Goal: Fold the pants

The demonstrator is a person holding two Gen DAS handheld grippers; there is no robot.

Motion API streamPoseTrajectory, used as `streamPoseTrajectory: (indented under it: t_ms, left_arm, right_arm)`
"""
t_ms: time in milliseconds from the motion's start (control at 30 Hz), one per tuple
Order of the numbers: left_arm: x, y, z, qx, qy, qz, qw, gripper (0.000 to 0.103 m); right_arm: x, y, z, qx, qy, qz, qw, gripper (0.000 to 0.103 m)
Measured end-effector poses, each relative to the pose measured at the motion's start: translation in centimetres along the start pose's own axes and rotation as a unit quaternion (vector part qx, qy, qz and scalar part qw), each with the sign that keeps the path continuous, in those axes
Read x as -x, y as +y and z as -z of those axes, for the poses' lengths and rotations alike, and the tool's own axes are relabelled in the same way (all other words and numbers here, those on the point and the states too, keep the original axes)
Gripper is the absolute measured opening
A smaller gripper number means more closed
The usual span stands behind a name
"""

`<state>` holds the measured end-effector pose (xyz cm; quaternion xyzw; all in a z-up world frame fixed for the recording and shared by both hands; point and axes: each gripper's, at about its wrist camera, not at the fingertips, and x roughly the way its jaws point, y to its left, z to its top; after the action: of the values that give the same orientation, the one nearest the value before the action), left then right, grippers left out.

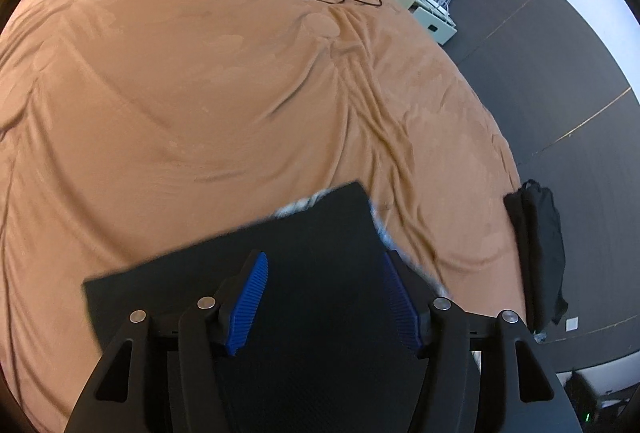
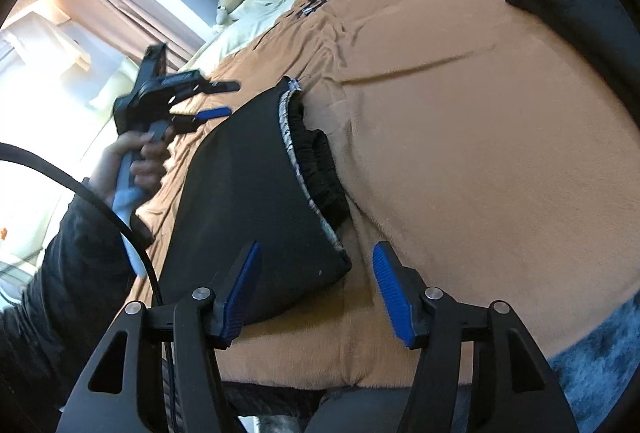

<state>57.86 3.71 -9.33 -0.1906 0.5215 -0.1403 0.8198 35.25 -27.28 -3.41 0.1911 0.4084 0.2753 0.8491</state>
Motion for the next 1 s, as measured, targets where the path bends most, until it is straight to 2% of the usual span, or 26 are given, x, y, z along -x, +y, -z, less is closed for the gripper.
streamPoseTrajectory:
  t_ms: [100, 167, 267, 600, 633, 667, 800, 1000]
  left_arm:
    - [1.2, 1.0, 1.5, 0.008, -0.001, -0.002, 1.0000, 0.061]
    - [1.9, 1.6, 2.5, 0.014, 0.003, -0.002, 0.9999, 0.061]
    - [2.9, 2.3, 4.0, 0.021, 0.007, -0.005, 0.9997, 0.061]
    - [4.9, 3.7, 9.4, 0.047, 0.015, 0.003, 0.9988, 0.061]
    - [5.1, 3.9, 9.8, 0.051, 0.015, 0.004, 0.9986, 0.061]
    - [5.2, 4.0, 10.3, 0.056, 0.015, 0.005, 0.9983, 0.061]
    - [5.9, 4.5, 12.3, 0.071, 0.014, 0.016, 0.9973, 0.061]
    - [6.5, 4.9, 14.9, 0.083, 0.016, 0.019, 0.9962, 0.061]
  right_arm:
    - [-0.8, -1.2, -0.7, -0.003, 0.008, -0.016, 1.000, 0.056]
    - [-1.3, -1.8, -1.1, -0.006, 0.013, -0.041, 0.999, 0.056]
    - [-2.1, -2.7, -1.5, -0.002, 0.022, -0.051, 0.998, 0.056]
    - [-5.3, -6.2, -2.8, -0.054, 0.069, -0.115, 0.989, 0.056]
    - [-5.4, -6.6, -3.0, -0.061, 0.075, -0.123, 0.988, 0.055]
    - [-5.4, -6.9, -3.2, -0.067, 0.078, -0.130, 0.986, 0.048]
    - [-5.2, -7.9, -3.6, -0.088, 0.095, -0.158, 0.979, 0.034]
    - [-5.2, -7.2, -3.6, -0.071, 0.086, -0.167, 0.980, 0.010]
